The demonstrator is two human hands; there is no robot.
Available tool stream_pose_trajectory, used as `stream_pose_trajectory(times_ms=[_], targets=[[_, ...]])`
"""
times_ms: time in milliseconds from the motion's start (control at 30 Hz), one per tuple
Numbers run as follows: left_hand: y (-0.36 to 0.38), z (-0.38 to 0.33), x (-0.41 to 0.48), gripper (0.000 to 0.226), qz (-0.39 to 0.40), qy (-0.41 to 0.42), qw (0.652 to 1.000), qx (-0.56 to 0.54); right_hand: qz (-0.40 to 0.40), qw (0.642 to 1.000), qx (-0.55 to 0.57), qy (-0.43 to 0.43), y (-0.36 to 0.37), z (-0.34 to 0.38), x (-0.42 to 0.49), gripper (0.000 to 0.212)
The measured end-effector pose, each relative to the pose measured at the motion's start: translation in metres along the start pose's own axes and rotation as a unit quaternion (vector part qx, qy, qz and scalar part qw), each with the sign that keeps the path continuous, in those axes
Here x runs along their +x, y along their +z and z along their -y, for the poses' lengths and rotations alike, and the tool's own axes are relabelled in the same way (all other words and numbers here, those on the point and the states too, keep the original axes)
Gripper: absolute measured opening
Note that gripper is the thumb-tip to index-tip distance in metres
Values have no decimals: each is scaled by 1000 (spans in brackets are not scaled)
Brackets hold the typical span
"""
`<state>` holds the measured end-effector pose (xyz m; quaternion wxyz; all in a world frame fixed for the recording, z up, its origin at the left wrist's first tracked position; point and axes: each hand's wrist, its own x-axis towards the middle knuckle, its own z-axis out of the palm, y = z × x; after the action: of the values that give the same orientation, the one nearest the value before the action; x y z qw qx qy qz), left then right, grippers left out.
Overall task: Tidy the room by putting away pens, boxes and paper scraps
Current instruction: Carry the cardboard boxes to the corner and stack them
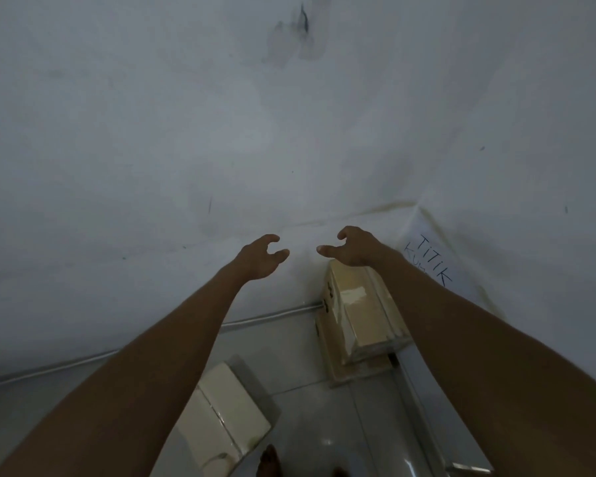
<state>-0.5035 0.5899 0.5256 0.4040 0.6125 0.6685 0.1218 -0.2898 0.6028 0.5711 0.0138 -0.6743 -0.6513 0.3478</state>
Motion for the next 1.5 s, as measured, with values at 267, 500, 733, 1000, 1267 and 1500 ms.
stream_pose_trajectory(times_ms=[267,500,733,1000,1267,1500], targets=[[10,14,-42,57,-30,-34,999,-22,7,999,-7,-53,17,4,-24,93],[20,30,-91,58,-57,-56,996,-37,31,995,-42,-81,41,1,-51,94],[24,76,-145,58,-77,-100,991,-41,57,990,-65,-110,79,23,-82,94],[2,120,-193,59,-87,-94,990,-61,72,988,-83,-110,133,61,-115,94],[-35,187,-239,59,-84,-100,990,-47,80,989,-57,-111,196,114,-147,92],[-50,222,-262,57,-83,-85,992,-42,81,988,-57,-116,237,137,-162,91]])
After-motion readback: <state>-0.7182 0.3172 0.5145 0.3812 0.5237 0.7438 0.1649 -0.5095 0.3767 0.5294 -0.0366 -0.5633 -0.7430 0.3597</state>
